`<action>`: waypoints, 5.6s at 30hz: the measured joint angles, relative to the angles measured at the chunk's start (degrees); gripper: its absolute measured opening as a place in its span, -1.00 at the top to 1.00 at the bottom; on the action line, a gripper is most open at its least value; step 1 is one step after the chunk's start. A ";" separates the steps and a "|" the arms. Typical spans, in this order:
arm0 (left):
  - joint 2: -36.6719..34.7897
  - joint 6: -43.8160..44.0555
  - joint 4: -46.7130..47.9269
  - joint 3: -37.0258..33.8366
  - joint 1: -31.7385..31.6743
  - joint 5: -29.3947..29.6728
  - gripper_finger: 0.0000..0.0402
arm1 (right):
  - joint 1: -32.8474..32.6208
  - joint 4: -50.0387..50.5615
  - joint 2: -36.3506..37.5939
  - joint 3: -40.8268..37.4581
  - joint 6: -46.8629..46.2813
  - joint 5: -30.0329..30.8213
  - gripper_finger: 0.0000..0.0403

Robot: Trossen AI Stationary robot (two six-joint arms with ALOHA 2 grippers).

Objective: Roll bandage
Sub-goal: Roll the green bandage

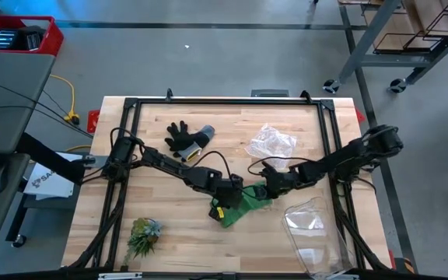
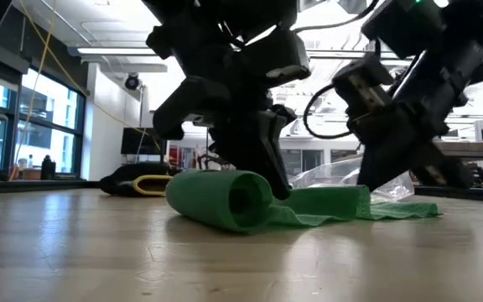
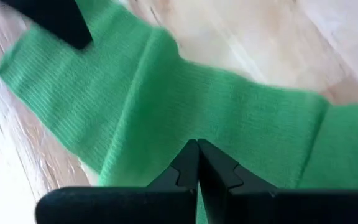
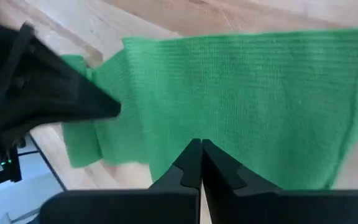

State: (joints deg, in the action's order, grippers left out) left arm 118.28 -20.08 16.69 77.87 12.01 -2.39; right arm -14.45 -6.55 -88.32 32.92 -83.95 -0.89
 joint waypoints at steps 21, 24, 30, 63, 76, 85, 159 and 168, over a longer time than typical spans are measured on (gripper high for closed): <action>-12.07 6.30 17.79 0.13 0.29 4.39 1.00 | 0.21 11.30 0.62 0.03 -1.03 2.39 1.00; -13.47 8.25 17.61 0.13 0.98 4.33 1.00 | 0.21 12.09 1.33 -0.02 0.60 2.35 1.00; -13.15 12.83 19.64 0.11 3.77 1.20 1.00 | 0.21 12.37 1.41 -0.04 1.08 2.01 1.00; -9.29 7.21 3.82 -7.76 7.13 8.99 1.00 | 0.21 17.14 1.52 0.05 -0.72 3.85 1.00; -9.49 3.43 5.75 -6.10 8.36 8.88 1.00 | 0.21 17.03 1.47 0.00 -0.89 3.92 1.00; -7.86 -1.47 2.24 -6.12 7.32 6.01 1.00 | 0.21 16.93 1.47 0.00 -1.02 3.88 1.00; -3.06 -14.14 -12.48 -5.40 2.95 6.56 1.00 | 0.23 15.74 1.45 -0.02 -1.50 3.83 1.00; -1.57 -18.93 -16.62 -3.90 1.26 12.75 1.00 | 0.23 15.57 1.45 0.00 -1.52 3.66 1.00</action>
State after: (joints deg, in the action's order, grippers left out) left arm 116.71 -39.00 0.07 73.97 13.27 10.36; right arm -14.22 9.02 -86.87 32.93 -85.47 2.76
